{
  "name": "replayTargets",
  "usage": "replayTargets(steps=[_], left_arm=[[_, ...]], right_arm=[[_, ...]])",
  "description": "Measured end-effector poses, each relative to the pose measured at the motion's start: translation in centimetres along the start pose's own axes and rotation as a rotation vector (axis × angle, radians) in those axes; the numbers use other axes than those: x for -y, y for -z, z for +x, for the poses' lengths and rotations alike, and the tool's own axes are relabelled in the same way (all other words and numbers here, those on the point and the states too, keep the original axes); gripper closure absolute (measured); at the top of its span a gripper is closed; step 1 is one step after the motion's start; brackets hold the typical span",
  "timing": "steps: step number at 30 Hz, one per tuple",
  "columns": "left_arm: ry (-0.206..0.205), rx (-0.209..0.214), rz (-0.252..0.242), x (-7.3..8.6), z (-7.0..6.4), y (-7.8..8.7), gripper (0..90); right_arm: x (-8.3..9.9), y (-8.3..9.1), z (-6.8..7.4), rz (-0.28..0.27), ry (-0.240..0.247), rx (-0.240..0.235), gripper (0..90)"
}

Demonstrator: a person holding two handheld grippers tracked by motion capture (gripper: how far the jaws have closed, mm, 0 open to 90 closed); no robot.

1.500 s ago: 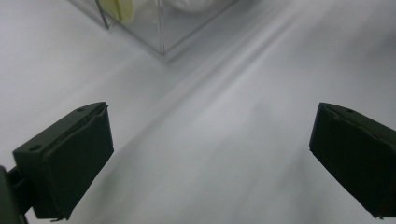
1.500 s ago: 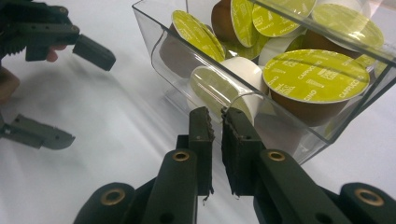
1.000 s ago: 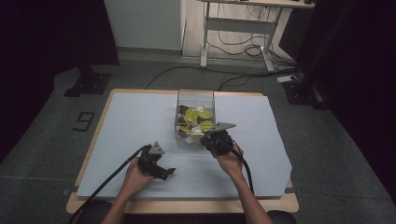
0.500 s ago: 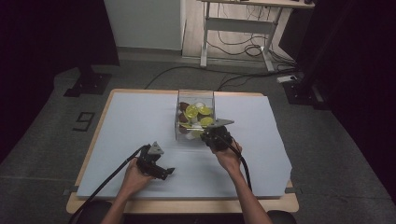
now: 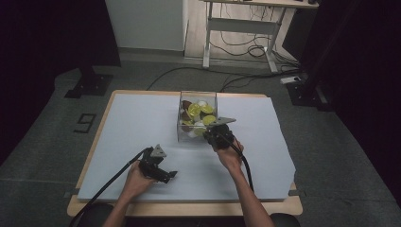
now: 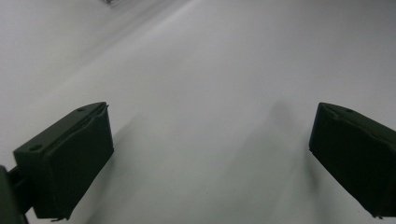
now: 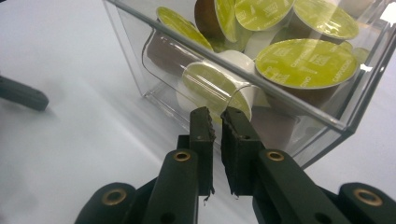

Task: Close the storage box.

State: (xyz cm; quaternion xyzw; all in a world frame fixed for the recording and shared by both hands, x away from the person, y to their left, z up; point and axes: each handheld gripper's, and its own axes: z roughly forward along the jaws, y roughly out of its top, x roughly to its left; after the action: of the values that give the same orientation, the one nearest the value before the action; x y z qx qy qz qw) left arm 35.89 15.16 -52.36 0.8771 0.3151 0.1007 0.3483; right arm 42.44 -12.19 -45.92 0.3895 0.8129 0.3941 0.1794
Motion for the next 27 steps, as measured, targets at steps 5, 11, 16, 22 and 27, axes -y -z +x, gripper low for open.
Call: replayTargets(steps=[5,11,16,22,27], left_arm=[[0.001,0.006,-0.001,0.01,0.0,-0.03,0.0],[-0.002,0.004,0.001,0.01,0.02,0.03,0.0],[-0.003,0.0,0.003,0.03,0.04,0.05,0.0],[-0.008,-0.003,0.008,0.06,0.01,-0.02,0.0],[-0.014,-0.02,0.02,0.1,0.03,-0.08,0.0]], right_arm=[[-0.14,-0.35,-0.21,-0.006,-0.015,0.01,82.6],[-0.56,-0.82,-0.39,-0.005,-0.02,0.037,82.7],[-0.73,-1.08,-0.59,-0.008,-0.027,0.038,82.6],[-0.69,-1.08,-0.64,-0.01,-0.028,0.034,82.5],[-0.64,-1.0,-0.75,-0.011,-0.027,0.02,79.9]])
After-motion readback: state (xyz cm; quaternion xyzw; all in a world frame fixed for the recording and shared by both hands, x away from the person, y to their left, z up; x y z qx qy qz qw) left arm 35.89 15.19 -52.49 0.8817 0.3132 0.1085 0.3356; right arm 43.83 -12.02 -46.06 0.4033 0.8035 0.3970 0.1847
